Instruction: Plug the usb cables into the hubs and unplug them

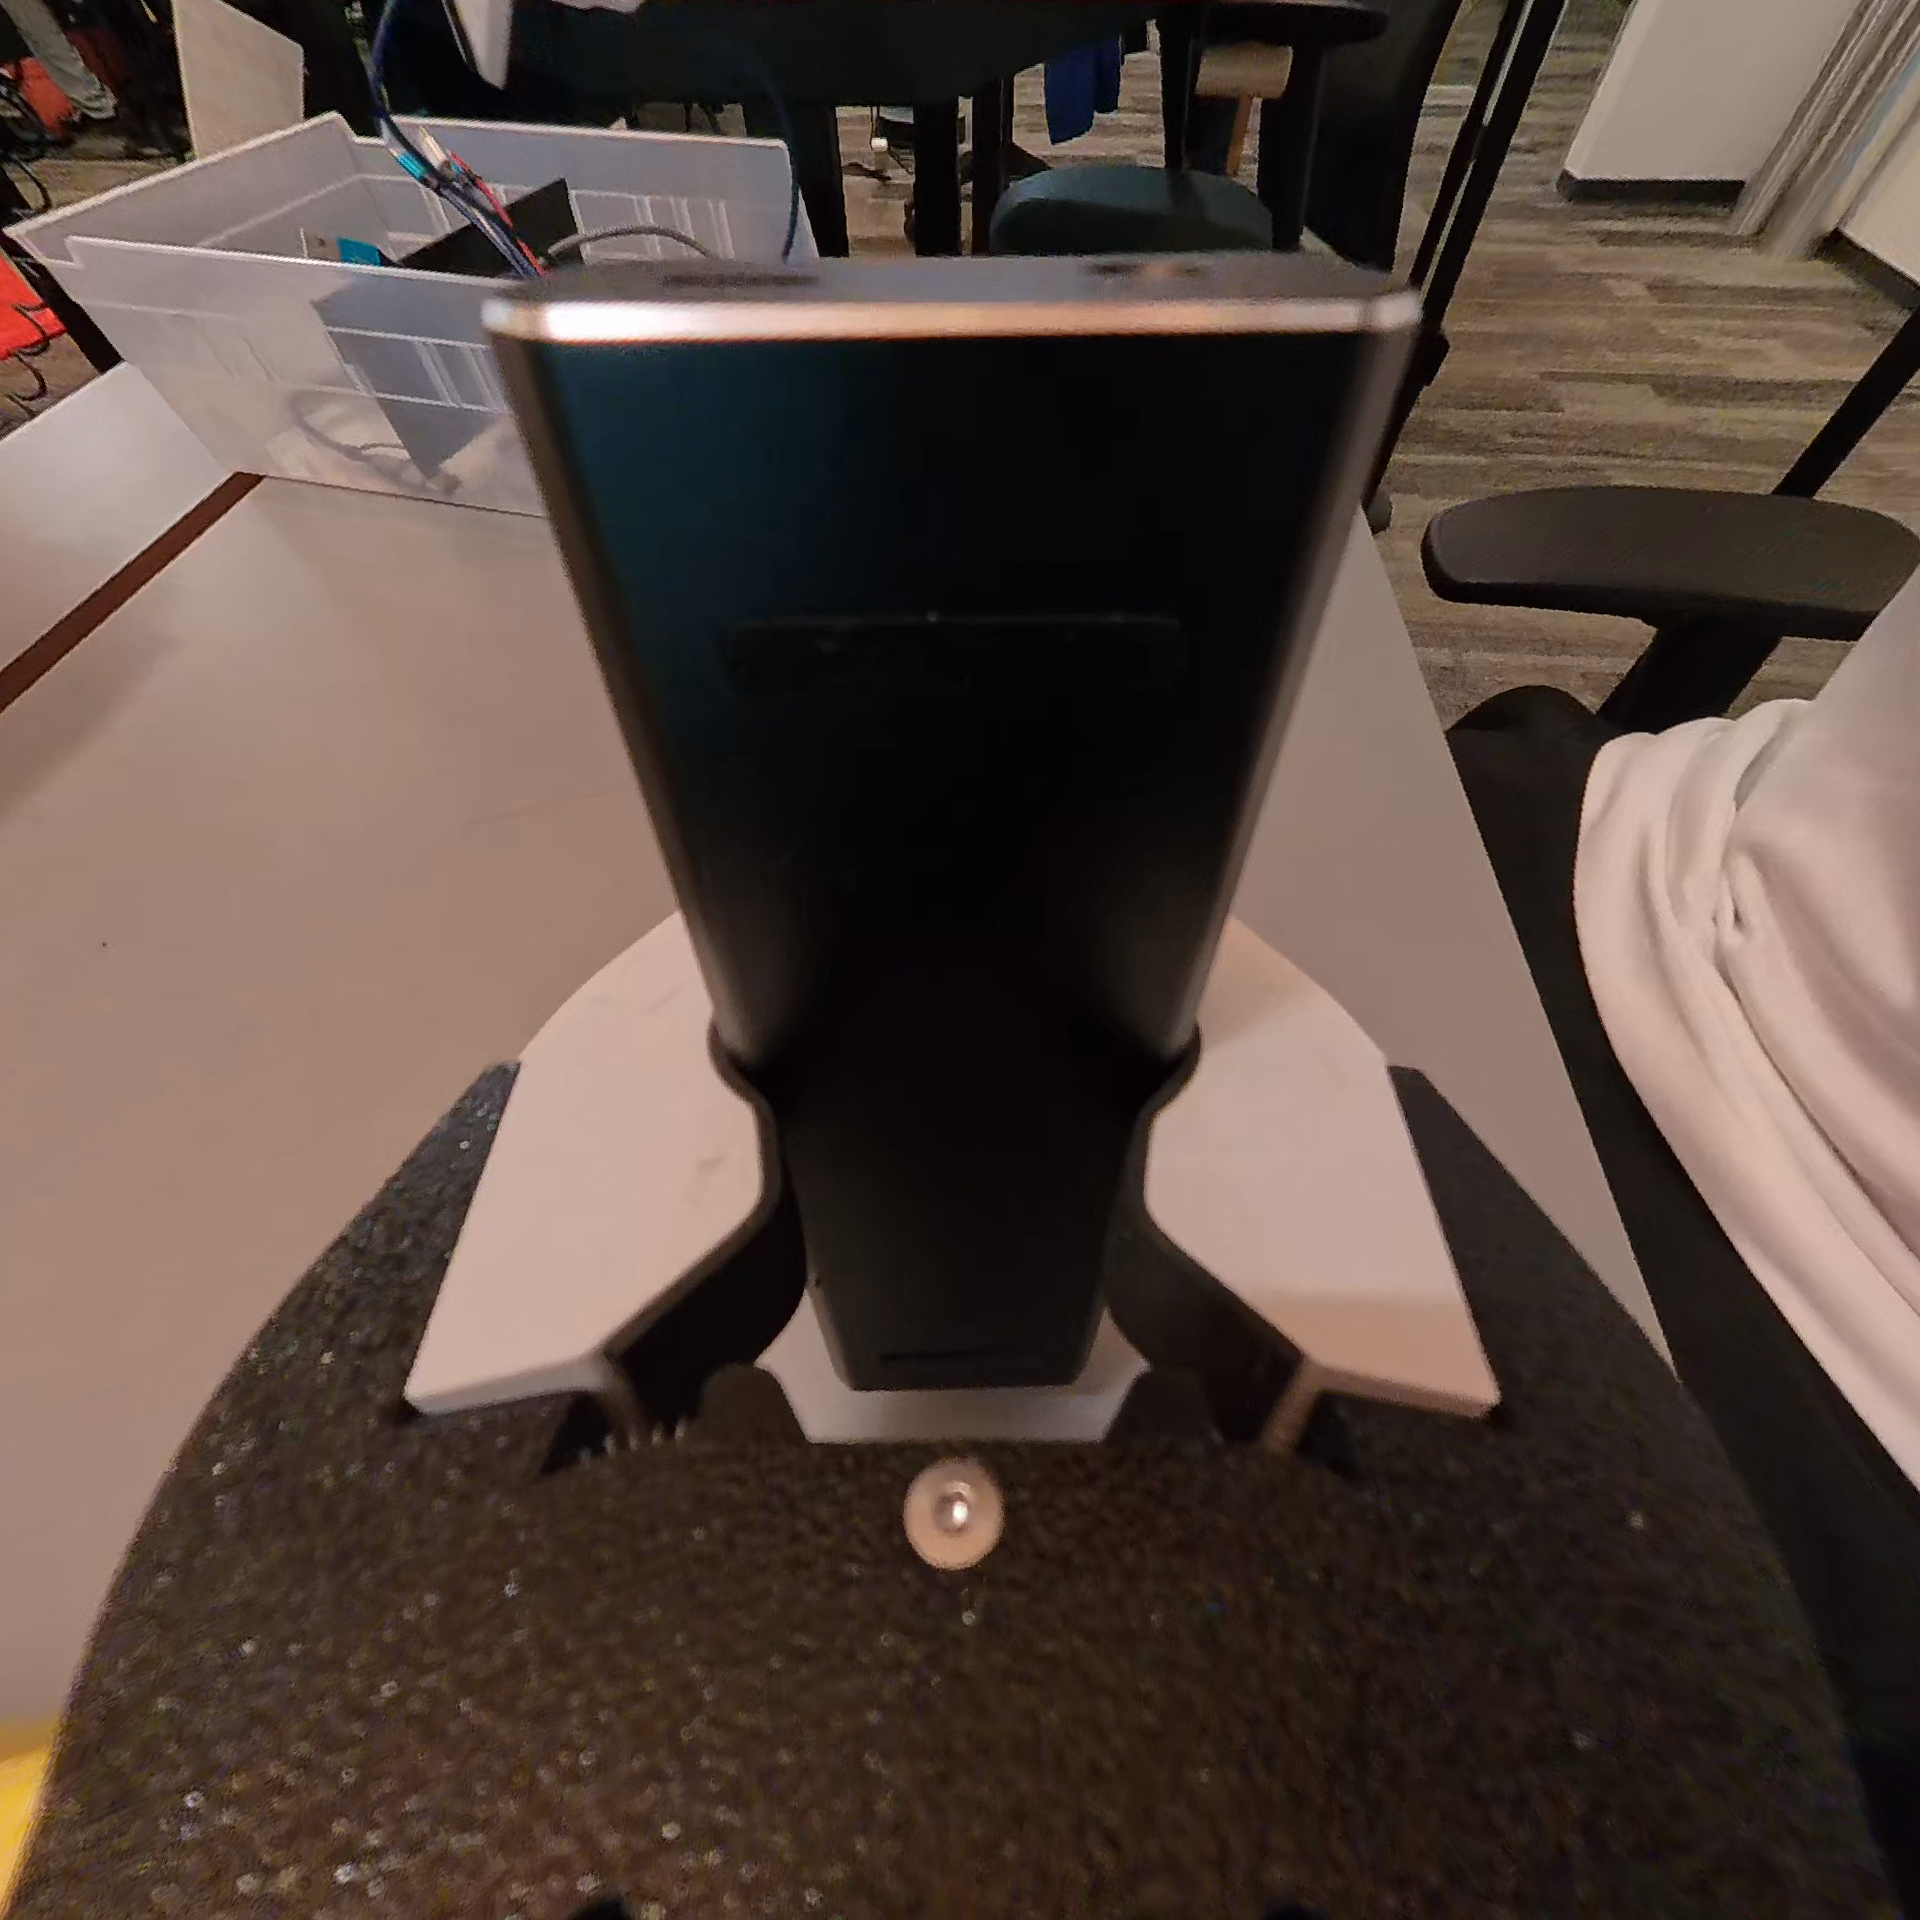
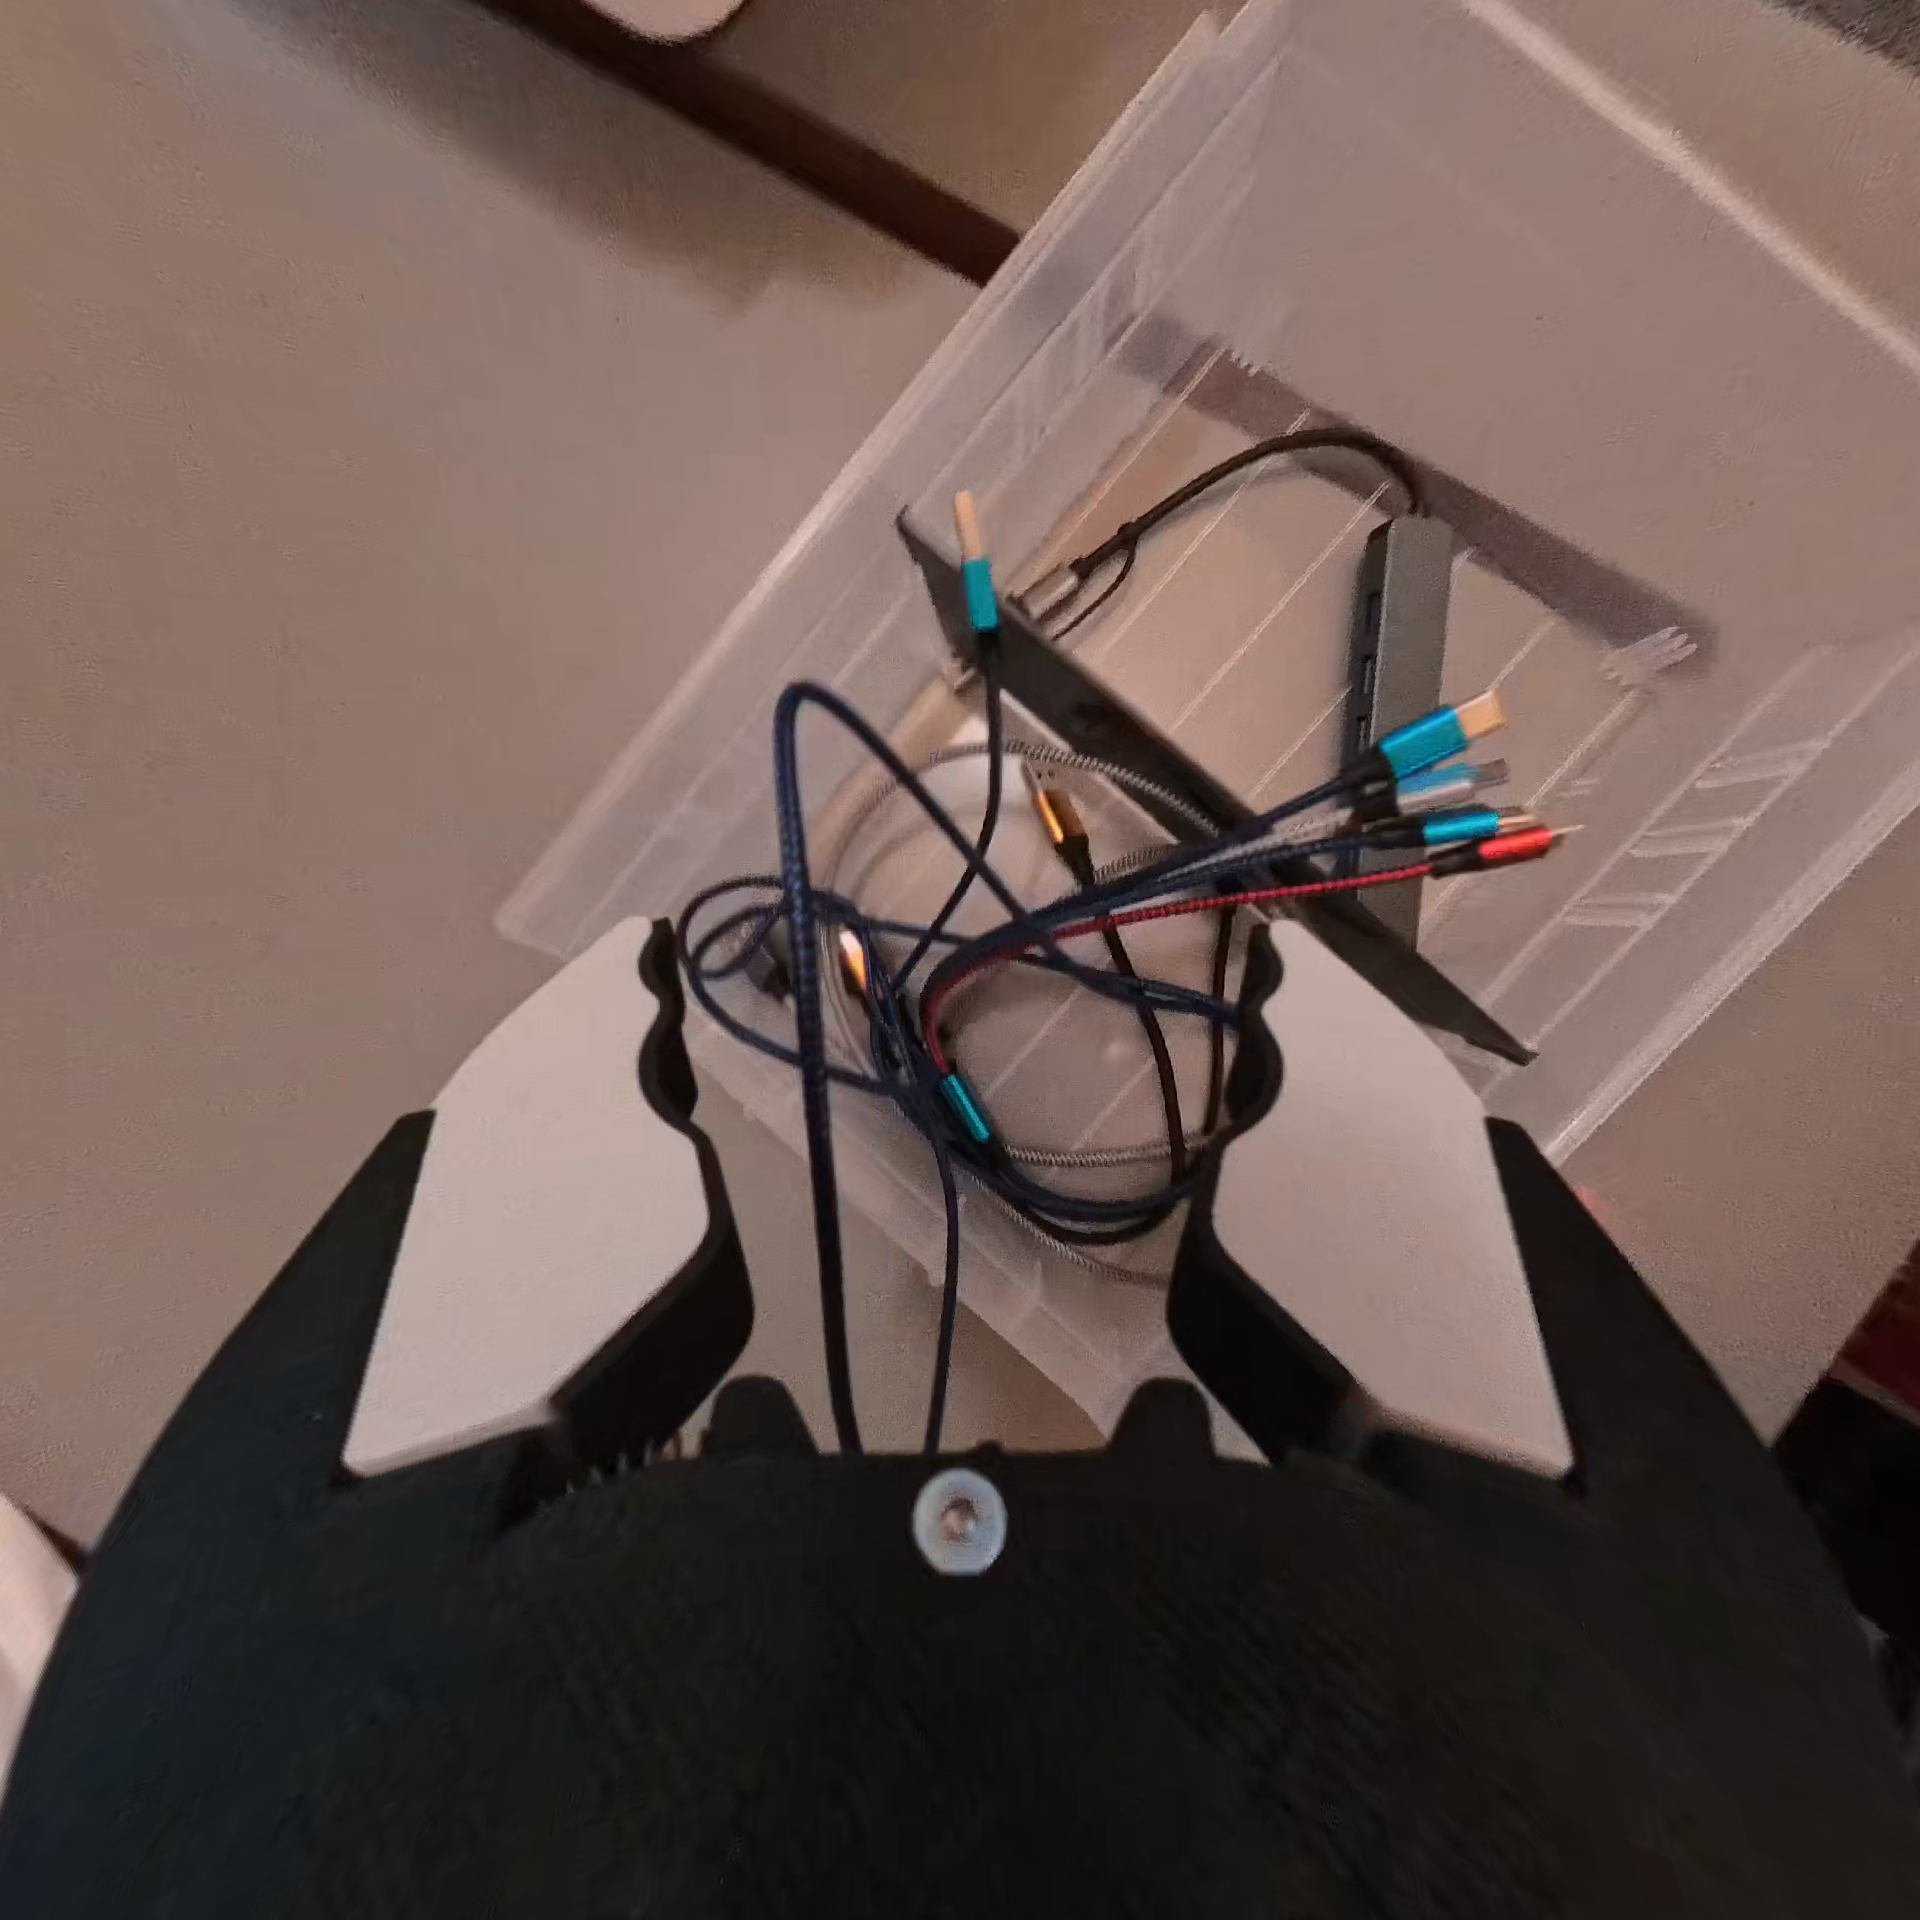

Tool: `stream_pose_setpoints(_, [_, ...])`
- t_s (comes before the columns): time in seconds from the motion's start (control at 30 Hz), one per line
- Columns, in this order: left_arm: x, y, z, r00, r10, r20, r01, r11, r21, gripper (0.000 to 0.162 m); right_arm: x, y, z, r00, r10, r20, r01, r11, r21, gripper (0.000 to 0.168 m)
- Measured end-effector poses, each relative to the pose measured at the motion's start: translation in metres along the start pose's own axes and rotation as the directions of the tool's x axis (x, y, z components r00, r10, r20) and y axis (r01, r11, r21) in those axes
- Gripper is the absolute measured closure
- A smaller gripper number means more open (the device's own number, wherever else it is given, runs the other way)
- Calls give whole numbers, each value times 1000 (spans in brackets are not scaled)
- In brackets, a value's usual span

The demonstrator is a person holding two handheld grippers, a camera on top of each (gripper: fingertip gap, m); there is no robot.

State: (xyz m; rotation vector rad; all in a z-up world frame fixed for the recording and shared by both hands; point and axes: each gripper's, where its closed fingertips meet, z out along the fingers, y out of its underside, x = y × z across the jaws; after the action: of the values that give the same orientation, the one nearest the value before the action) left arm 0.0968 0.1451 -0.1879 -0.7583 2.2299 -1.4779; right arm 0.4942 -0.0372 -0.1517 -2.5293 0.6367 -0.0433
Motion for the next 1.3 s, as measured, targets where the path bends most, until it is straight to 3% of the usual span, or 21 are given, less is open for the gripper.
stream_pose_setpoints(0.13, [-2, 1, -2, 1000, -9, 6, 9, 1000, 3, 91, -7, -39, -15, 991, 111, 72, -124, 967, 224, 67])
stream_pose_setpoints(0.27, [-4, 2, -2, 1000, -10, 12, 10, 1000, 1, 91, -12, -72, -50, 996, 35, -77, -1, 918, 397, 69])
stream_pose_setpoints(0.33, [-4, 1, -3, 1000, -11, 12, 11, 1000, 9, 91, -37, -78, -66, 995, -22, -99, 64, 895, 441, 65])
stream_pose_setpoints(0.43, [-5, -3, -1, 1000, -13, 19, 13, 999, 30, 92, -112, -70, -78, 976, -194, -97, 217, 866, 450, 70])
stream_pose_setpoints(0.53, [-4, -11, 4, 1000, -25, 13, 24, 997, 69, 91, -239, -40, -64, 870, -493, 8, 424, 755, 500, 64])
stream_pose_setpoints(0.63, [-2, -17, 13, 1000, -26, 9, 26, 996, 80, 91, -363, -14, -56, 737, -657, 159, 405, 618, 674, 68])
stream_pose_setpoints(0.77, [11, -26, 25, 999, 3, -36, 0, 996, 85, 91, -453, 8, -39, 574, -799, 181, 407, 470, 783, 70])
stream_pose_setpoints(0.83, [18, -33, 28, 998, 23, -57, -17, 995, 96, 91, -472, 15, -26, 515, -831, 212, 427, 463, 777, 77])
stream_pose_setpoints(0.93, [27, -40, 29, 995, 64, -81, -54, 992, 118, 91, -479, 13, -21, 491, -851, 185, 438, 425, 792, 103])
stream_pose_setpoints(1.13, [25, -47, 26, 995, 94, -43, -87, 986, 144, 91, -479, 11, -24, 502, -850, 159, 460, 418, 783, 105])
stream_pose_setpoints(1.3, [8, -66, 11, 999, -15, 29, 6, 959, 285, 88, -462, -1, -39, 506, -858, 88, 553, 401, 730, 106])
